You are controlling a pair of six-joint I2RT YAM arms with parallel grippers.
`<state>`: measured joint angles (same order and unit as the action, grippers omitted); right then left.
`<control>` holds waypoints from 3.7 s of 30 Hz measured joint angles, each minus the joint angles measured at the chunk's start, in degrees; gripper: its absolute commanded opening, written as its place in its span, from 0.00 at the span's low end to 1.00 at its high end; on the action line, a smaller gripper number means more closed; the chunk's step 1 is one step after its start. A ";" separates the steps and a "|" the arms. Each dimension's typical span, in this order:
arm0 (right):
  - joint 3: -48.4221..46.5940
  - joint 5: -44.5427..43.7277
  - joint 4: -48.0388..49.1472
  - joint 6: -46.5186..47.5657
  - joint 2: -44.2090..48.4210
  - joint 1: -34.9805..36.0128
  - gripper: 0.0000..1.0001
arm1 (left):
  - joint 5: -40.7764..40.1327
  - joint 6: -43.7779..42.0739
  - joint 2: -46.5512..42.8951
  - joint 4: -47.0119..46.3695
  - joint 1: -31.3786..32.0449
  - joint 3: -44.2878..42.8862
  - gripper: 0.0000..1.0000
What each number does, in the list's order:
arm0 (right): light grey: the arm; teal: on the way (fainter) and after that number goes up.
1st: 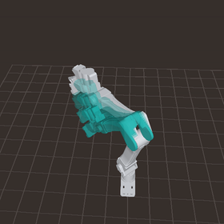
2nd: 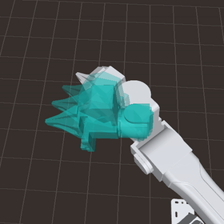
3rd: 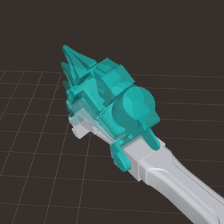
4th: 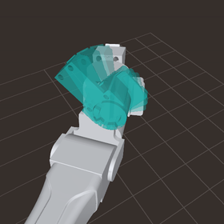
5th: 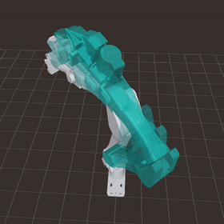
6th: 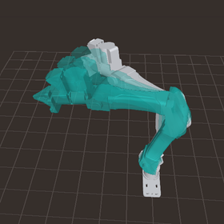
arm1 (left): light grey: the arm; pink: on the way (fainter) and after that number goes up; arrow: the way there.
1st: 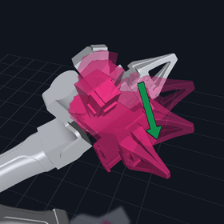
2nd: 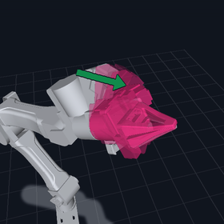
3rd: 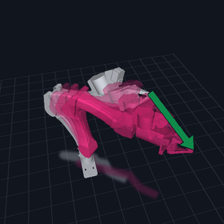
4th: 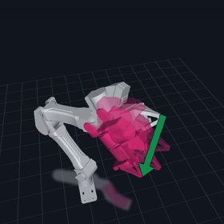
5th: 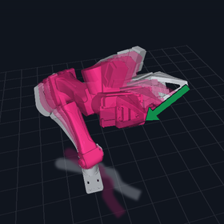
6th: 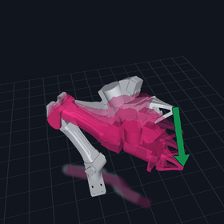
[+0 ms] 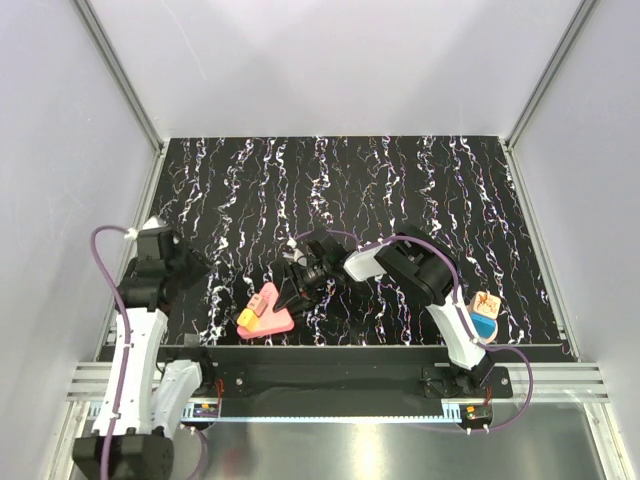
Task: Pull the plug off the socket
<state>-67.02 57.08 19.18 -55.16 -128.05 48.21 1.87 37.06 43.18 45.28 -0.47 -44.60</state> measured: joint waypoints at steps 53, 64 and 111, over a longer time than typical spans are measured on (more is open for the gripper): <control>0.72 -0.02 -0.20 0.83 0.52 0.00 0.03 | -17.29 15.50 14.64 9.99 -35.69 5.86 0.36; 0.72 0.02 -0.13 0.81 0.52 0.00 0.03 | -17.42 14.47 13.81 8.98 -36.15 5.88 0.81; 0.72 0.07 0.00 0.76 0.52 0.00 0.03 | 9.97 -11.13 17.35 1.84 28.55 -8.24 0.75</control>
<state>-66.30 57.14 19.18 -54.39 -127.52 48.21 11.84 25.93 60.53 47.11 28.08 -52.84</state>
